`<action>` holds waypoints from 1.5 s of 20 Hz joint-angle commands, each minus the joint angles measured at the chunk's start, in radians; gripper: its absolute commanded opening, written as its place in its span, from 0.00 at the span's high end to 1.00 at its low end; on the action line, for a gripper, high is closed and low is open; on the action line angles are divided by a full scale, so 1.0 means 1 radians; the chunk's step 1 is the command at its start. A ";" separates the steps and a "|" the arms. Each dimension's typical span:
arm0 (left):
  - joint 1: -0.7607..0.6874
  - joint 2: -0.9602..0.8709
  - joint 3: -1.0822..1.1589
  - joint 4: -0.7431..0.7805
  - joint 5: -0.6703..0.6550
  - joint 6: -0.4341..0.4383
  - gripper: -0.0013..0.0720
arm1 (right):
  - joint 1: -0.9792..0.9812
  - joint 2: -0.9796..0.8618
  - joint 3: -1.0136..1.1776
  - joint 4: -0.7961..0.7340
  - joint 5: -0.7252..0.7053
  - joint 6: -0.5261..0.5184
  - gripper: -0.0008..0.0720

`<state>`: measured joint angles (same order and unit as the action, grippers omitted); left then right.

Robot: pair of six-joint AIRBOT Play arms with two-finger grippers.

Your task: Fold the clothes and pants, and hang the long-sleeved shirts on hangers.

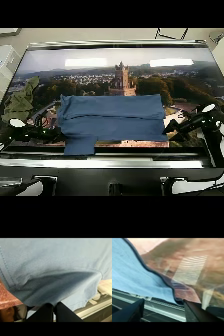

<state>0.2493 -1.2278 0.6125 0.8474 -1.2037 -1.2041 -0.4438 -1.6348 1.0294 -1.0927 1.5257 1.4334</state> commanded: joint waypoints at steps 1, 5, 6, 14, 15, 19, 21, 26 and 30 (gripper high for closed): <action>0.001 0.000 0.001 0.001 0.000 0.000 0.95 | 0.001 -0.003 -0.045 0.010 -0.040 0.010 0.25; 0.001 0.000 0.002 0.001 0.001 0.000 0.95 | 0.001 0.006 -0.061 0.022 -0.039 -0.034 0.93; 0.001 0.001 0.004 0.001 -0.002 0.000 0.95 | 0.001 0.015 -0.050 0.042 -0.040 -0.056 0.93; -0.004 -0.011 0.362 0.043 0.047 -0.145 0.95 | 0.034 0.034 0.305 0.180 -0.171 0.011 0.94; -0.011 -0.037 0.414 0.043 0.088 -0.158 0.95 | 0.058 0.014 0.356 0.170 -0.215 0.034 0.93; -0.062 -0.257 0.644 0.039 0.140 -0.189 0.95 | 0.159 -0.134 0.519 0.164 -0.369 0.094 0.93; -0.067 -0.385 0.743 0.039 0.139 -0.221 0.95 | 0.182 -0.205 0.557 0.165 -0.429 0.142 0.93; -0.069 -0.565 0.793 -0.036 0.138 -0.277 0.90 | 0.183 -0.290 0.560 0.180 -0.398 0.160 0.90; -0.030 -0.563 0.846 -0.066 0.068 -0.228 0.36 | 0.127 -0.279 0.608 0.187 -0.291 0.128 0.10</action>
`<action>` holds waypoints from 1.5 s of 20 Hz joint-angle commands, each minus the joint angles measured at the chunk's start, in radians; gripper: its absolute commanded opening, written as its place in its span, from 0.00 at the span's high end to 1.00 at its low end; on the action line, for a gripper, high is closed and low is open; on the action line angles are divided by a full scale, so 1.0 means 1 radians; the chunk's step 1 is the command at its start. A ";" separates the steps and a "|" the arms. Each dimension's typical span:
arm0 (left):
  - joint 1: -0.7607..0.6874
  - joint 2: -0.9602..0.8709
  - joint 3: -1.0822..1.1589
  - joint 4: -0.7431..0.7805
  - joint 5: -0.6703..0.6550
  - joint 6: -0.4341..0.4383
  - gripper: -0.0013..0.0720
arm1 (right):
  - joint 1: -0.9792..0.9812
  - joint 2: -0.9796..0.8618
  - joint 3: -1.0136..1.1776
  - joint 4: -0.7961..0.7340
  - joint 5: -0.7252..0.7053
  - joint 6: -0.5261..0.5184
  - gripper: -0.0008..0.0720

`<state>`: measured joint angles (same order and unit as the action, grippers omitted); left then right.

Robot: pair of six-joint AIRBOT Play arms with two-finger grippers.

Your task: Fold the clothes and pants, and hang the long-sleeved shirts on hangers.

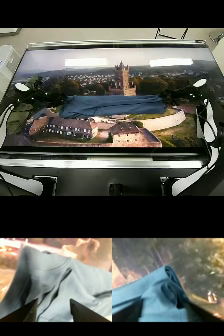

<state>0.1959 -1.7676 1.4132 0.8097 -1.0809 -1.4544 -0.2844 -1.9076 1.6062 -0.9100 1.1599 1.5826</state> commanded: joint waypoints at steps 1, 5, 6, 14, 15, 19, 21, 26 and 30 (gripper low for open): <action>0.040 -0.018 0.069 -0.029 -0.096 0.023 0.36 | -0.058 -0.006 0.034 -0.003 0.097 -0.023 0.05; 0.061 0.044 0.102 -0.029 -0.170 0.042 0.36 | -0.088 -0.051 0.034 0.010 0.160 -0.029 0.01; 0.057 0.062 0.102 -0.029 -0.168 0.048 0.36 | -0.076 -0.066 0.034 0.031 0.172 -0.036 0.02; -0.094 0.115 0.102 -0.029 -0.119 0.070 0.42 | 0.036 -0.066 0.050 0.218 0.182 -0.142 0.93; -0.135 0.107 0.101 -0.029 -0.093 0.069 0.59 | 0.037 -0.036 0.061 0.237 0.207 -0.163 0.93; -0.373 0.043 0.102 -0.054 0.097 0.038 0.93 | 0.074 0.161 0.067 0.277 0.292 -0.159 0.93; -0.489 -0.006 0.102 -0.104 0.218 0.030 0.94 | 0.111 0.272 0.067 0.275 0.308 -0.134 0.93; -0.637 -0.123 0.102 -0.203 0.264 -0.098 0.94 | 0.192 0.488 0.067 0.275 0.296 -0.068 0.93; -0.763 -0.198 0.102 -0.392 0.342 -0.098 0.95 | 0.220 0.576 0.067 0.283 0.259 -0.041 0.93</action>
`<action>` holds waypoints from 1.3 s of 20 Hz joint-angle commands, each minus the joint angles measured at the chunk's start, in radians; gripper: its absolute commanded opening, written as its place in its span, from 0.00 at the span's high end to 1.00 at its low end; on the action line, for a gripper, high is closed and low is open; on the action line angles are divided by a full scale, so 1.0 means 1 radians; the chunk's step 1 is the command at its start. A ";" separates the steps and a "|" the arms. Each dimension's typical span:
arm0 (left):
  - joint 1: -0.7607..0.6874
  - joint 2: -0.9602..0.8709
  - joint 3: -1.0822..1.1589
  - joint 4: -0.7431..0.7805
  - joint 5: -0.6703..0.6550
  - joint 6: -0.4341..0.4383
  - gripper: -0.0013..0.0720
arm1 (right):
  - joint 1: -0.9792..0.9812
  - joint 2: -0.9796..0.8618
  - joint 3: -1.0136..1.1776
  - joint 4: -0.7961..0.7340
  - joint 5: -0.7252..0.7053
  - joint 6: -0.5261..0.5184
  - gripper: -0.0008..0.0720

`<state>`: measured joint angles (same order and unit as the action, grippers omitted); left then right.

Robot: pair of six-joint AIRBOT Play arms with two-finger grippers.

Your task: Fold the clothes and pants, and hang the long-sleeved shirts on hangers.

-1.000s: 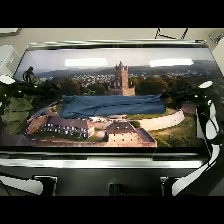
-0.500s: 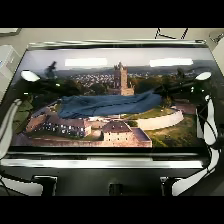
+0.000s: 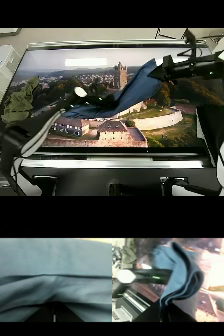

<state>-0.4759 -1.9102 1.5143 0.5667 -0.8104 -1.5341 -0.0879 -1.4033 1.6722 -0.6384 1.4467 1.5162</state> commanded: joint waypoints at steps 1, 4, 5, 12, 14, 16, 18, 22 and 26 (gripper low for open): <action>-0.129 -0.073 0.001 -0.239 0.121 -0.018 0.95 | 0.025 0.083 0.001 0.011 -0.026 0.026 0.93; -0.249 -0.106 0.002 -0.631 0.311 0.107 0.95 | 0.022 0.081 0.001 -0.019 -0.027 0.042 0.93; -0.274 -0.107 0.002 -0.728 0.357 0.179 0.95 | 0.024 0.070 0.000 -0.016 -0.036 0.041 0.93; 0.039 0.017 0.001 -0.108 0.148 0.088 0.96 | 0.187 -0.140 0.000 0.086 -0.188 -0.007 0.93; 0.223 0.135 0.001 0.151 0.064 0.004 0.96 | 0.270 -0.232 0.000 0.124 -0.281 -0.014 0.93; 0.398 0.267 0.001 0.287 -0.010 -0.015 0.96 | 0.351 -0.332 0.000 0.141 -0.369 -0.013 0.93; 0.545 0.392 0.001 0.330 -0.070 -0.014 0.95 | 0.425 -0.439 0.000 0.162 -0.442 -0.013 0.93; 0.711 0.567 0.001 0.423 -0.160 -0.006 0.95 | 0.524 -0.620 0.000 0.315 -0.558 -0.014 0.27; 0.727 0.619 0.000 0.499 -0.252 0.038 0.95 | 0.444 -0.601 0.002 0.349 -0.562 -0.068 0.05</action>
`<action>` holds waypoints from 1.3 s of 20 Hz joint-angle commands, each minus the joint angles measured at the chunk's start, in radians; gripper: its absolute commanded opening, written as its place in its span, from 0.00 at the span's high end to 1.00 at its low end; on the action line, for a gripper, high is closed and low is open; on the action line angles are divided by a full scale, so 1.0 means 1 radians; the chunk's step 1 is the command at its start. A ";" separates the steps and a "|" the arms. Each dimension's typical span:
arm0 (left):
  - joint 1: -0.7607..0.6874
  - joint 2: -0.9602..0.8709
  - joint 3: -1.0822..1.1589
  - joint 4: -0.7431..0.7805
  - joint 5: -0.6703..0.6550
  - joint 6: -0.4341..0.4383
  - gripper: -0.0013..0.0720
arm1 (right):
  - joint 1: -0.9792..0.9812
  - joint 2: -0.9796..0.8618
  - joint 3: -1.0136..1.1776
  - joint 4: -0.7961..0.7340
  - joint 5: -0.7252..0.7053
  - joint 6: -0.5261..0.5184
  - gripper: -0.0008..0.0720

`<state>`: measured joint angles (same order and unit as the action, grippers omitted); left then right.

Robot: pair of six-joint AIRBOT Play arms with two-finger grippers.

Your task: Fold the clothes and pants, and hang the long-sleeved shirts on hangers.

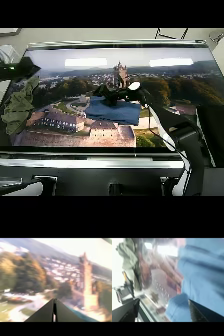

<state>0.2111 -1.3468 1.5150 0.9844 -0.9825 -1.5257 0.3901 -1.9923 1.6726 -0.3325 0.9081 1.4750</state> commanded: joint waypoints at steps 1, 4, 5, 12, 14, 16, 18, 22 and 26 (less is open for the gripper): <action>0.036 0.055 0.000 0.082 -0.093 0.038 0.95 | -0.087 0.015 0.002 0.012 0.017 -0.025 0.06; 0.023 0.055 -0.020 0.082 -0.093 0.046 0.95 | -0.298 0.119 0.002 -0.270 0.264 0.042 0.06; 0.019 0.055 -0.029 0.082 -0.093 0.046 0.95 | -0.370 0.146 0.001 -0.428 0.379 0.100 0.07; -0.010 0.055 -0.041 0.077 -0.103 0.052 0.95 | -0.483 0.216 -0.365 -0.433 0.435 0.016 0.13; -0.018 0.055 -0.041 0.070 -0.102 0.052 0.95 | -0.459 0.202 -0.425 -0.325 0.374 -0.051 0.15; -0.027 0.055 -0.041 0.070 -0.102 0.052 0.95 | -0.436 0.175 -0.430 -0.304 0.363 -0.052 0.18; -0.037 0.055 -0.041 0.070 -0.102 0.052 0.95 | -0.422 0.163 -0.430 -0.253 0.336 -0.070 0.36; -0.055 0.055 -0.041 0.070 -0.099 0.052 0.95 | -0.417 0.163 -0.417 -0.175 0.294 -0.086 0.93; -0.060 0.055 -0.041 0.070 -0.100 0.052 0.95 | -0.527 0.225 -0.232 -0.167 0.426 -0.132 0.94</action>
<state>0.1562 -1.2922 1.4746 1.0542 -1.0832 -1.4738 -0.0742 -1.8027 1.3384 -0.5171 1.2678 1.3609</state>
